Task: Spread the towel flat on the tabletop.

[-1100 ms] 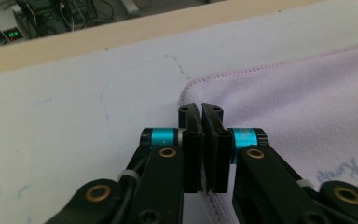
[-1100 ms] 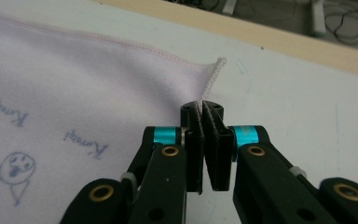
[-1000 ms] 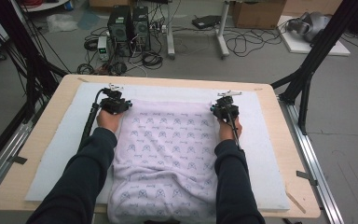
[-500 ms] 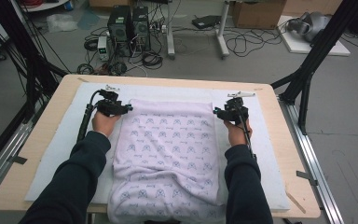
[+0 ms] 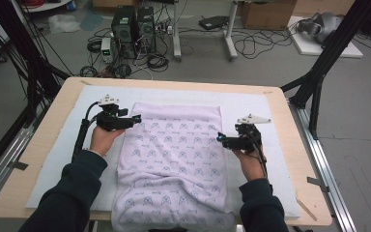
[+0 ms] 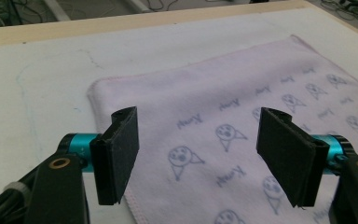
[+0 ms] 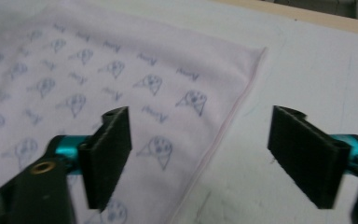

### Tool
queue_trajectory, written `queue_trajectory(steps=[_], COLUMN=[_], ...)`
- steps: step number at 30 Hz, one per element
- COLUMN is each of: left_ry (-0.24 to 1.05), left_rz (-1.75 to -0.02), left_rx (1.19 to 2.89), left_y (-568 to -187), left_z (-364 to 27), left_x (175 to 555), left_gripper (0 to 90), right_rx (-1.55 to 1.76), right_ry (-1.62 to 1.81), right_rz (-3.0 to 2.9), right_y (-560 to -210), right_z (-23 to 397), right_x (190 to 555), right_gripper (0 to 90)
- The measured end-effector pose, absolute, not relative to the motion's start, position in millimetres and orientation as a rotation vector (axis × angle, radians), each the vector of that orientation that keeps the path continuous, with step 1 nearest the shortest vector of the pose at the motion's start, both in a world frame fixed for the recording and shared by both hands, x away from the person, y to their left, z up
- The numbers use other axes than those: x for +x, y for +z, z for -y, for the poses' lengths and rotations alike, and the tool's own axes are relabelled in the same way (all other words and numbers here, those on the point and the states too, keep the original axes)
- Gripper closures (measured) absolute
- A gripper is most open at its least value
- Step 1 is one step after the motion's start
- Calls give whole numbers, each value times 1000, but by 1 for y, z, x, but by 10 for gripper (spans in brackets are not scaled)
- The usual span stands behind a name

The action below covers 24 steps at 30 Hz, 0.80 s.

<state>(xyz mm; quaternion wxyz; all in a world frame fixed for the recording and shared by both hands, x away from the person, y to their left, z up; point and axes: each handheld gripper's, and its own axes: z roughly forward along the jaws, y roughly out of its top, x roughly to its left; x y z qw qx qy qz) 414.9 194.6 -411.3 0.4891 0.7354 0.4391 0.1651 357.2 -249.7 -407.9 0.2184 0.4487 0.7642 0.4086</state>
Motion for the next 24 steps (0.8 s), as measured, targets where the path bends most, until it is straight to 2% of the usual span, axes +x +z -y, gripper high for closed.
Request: queue_trajectory(steps=[1, 6, 13, 19, 20, 23, 24], left_ry=[396, 378, 362, 357, 357, 349, 347], left_rz=[-1051, -1019, -984, -1015, -1015, -1013, -1008], left_rx=[1799, 1809, 1772, 1787, 1788, 1792, 1803], left_y=[-417, -426, -434, -441, -441, -442, -442], left_z=[-193, -192, -200, -206, -206, -204, -203], left_x=[408, 391, 357, 354, 354, 353, 353], left_gripper=[284, 282, 283, 308, 318, 352, 374], right_rx=[1239, 1248, 1254, 1259, 1268, 1243, 1244], right_ry=[1105, 1175, 1172, 1125, 1110, 1085, 1076], right_rz=[-2122, -2118, -2142, -2190, -2191, -2190, -2184], right_y=[-416, -425, -422, -424, -425, -427, -428], right_z=[247, 249, 250, 245, 245, 244, 244], right_x=[349, 330, 331, 329, 329, 328, 328], right_gripper=[117, 110, 109, 114, 144, 366, 405])
